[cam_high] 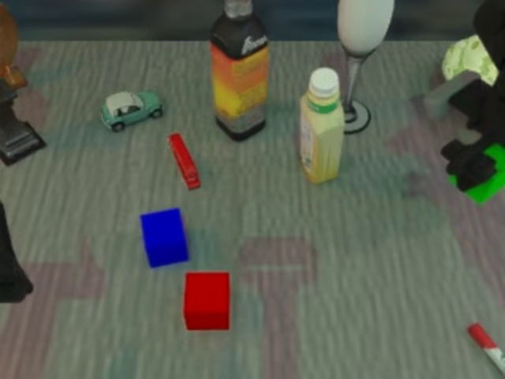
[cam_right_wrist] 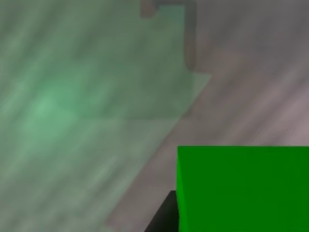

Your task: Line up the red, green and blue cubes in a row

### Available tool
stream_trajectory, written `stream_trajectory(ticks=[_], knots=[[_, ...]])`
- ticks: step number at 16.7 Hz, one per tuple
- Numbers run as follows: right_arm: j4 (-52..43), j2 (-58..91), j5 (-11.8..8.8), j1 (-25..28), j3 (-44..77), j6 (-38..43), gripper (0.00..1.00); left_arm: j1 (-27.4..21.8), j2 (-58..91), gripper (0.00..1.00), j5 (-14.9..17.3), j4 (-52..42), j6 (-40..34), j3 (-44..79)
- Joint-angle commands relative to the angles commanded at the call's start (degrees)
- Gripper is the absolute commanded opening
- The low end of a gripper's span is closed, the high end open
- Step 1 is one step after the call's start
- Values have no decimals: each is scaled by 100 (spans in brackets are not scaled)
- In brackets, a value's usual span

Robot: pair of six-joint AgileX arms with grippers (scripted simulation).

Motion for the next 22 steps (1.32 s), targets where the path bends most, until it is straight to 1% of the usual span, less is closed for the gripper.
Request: stream_trajectory(ticks=[3, 5, 8, 14, 16, 19, 22], knots=[[-17, 1, 2, 224, 50, 371, 0, 0, 0, 100, 0, 0, 0, 0], [-65, 26, 7, 546, 103, 927, 0, 0, 0, 100, 0, 0, 0, 0], [-172, 76, 20, 1205, 164, 2197, 0, 0, 0, 100, 0, 0, 0, 0], [-369, 49, 44, 2755, 163, 5483, 0, 0, 0, 100, 0, 0, 0, 0], [-393, -21, 58, 3230, 145, 6440, 0, 0, 0, 100, 0, 0, 0, 0], [-385, -155, 90, 3799, 122, 7456, 0, 0, 0, 100, 0, 0, 0, 0], [-367, -240, 119, 4104, 125, 7928, 0, 0, 0, 100, 0, 0, 0, 0]])
